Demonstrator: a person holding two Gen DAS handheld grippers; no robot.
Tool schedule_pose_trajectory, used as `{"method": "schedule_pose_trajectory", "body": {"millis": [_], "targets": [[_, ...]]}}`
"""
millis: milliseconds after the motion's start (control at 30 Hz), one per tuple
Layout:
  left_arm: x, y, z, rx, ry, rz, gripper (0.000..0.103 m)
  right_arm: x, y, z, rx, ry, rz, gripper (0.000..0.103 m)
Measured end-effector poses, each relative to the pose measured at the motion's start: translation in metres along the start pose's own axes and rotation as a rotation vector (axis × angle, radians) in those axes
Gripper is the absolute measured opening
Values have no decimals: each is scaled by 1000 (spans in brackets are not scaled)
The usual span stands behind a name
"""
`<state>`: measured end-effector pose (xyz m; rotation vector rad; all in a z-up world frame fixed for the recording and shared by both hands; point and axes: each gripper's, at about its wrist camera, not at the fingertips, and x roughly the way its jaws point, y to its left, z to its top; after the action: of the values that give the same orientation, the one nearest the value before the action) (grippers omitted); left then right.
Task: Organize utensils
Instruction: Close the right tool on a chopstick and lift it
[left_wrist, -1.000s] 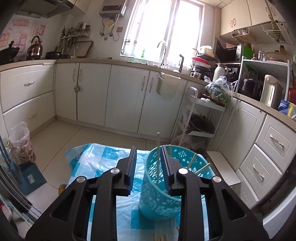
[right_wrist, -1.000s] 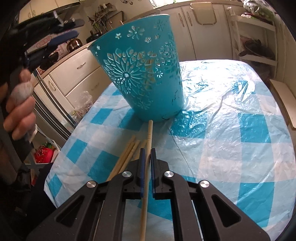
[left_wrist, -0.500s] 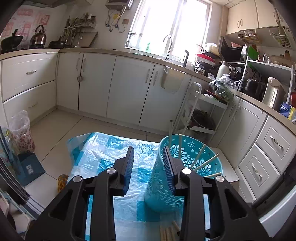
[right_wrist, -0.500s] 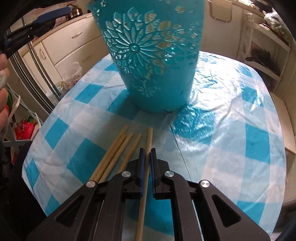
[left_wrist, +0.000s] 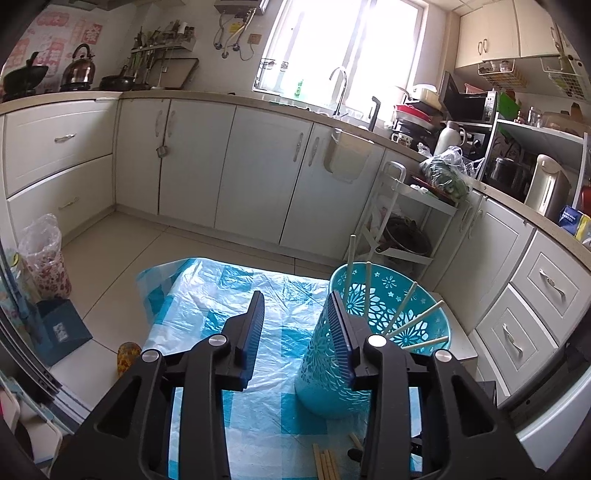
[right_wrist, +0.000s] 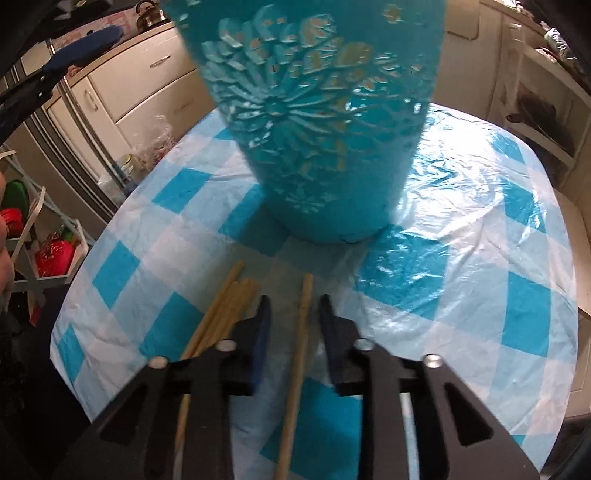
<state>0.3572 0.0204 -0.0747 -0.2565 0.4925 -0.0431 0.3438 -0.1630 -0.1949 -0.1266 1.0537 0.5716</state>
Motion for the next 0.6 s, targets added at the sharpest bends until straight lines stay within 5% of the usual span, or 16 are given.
{"method": "schedule_pose_trajectory", "body": {"millis": [133, 167, 200, 300, 433, 600], "targets": [[4, -2, -3, -2, 12, -3, 35, 6, 19, 7, -122, 37, -83, 22], [4, -4, -3, -2, 15, -3, 35, 8, 26, 8, -163, 45, -104, 20], [4, -5, -4, -1, 18, -4, 35, 9, 31, 9, -192, 60, -96, 6], [1, -9, -5, 8, 14, -4, 35, -1, 32, 3, -201, 14, -141, 6], [-11, -12, -8, 17, -34, 18, 35, -101, 18, -11, 1, -489, 29, 6], [-26, -15, -8, -42, -88, 31, 35, -207, 10, -4, 218, -1092, 48, 6]]}}
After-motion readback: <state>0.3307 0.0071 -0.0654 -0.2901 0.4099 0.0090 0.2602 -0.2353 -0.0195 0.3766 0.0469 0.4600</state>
